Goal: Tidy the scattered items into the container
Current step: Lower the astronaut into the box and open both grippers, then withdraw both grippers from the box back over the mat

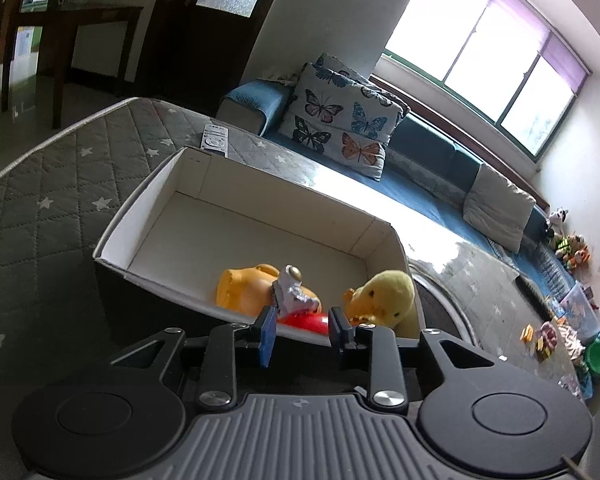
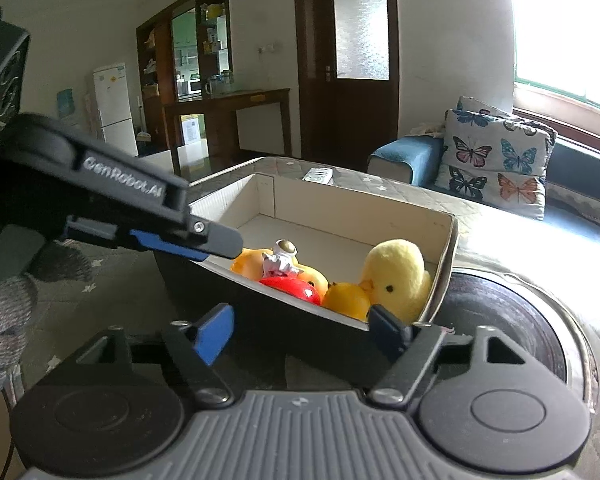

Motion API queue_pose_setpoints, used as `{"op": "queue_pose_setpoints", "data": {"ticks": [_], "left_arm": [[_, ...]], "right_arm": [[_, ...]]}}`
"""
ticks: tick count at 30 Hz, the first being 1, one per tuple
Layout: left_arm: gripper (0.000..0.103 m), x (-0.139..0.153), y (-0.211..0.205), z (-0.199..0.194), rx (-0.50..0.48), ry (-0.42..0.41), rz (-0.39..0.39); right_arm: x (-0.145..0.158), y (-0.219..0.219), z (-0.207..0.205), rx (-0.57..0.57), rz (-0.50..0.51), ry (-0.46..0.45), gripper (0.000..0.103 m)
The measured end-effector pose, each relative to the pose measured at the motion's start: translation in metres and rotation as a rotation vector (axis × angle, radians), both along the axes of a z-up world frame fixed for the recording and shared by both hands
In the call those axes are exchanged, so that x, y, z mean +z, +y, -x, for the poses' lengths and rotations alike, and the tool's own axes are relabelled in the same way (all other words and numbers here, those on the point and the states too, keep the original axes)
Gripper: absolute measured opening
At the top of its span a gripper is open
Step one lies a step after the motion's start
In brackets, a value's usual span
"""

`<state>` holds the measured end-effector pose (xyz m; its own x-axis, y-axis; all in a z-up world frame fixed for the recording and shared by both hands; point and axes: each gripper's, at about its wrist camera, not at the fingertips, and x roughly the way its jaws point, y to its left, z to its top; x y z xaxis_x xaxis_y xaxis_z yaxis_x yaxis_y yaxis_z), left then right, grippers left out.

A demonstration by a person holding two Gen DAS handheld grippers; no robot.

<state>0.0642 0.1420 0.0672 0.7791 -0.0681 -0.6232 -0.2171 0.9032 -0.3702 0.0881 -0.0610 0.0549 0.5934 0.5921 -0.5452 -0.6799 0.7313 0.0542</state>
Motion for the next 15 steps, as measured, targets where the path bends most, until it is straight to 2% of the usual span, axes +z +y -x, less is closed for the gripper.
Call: {"op": "queue_pose_setpoints", "data": {"ticks": [4, 6, 9, 15], "left_arm": [[0.034, -0.002, -0.002, 0.008, -0.002, -0.003, -0.033], [0.034, -0.003, -0.003, 0.012, 0.002, 0.0, -0.061], [0.034, -0.007, -0.005, 0.017, 0.008, 0.008, -0.106], [0.034, -0.018, -0.008, 0.023, 0.022, 0.041, -0.138]], "right_arm": [[-0.004, -0.002, 0.006, -0.022, -0.007, 0.009, 0.089], [-0.006, -0.004, 0.007, -0.033, -0.014, 0.021, 0.091], [-0.008, -0.008, 0.008, -0.057, -0.027, 0.038, 0.103], [-0.013, -0.011, 0.015, -0.116, -0.025, 0.066, 0.103]]}}
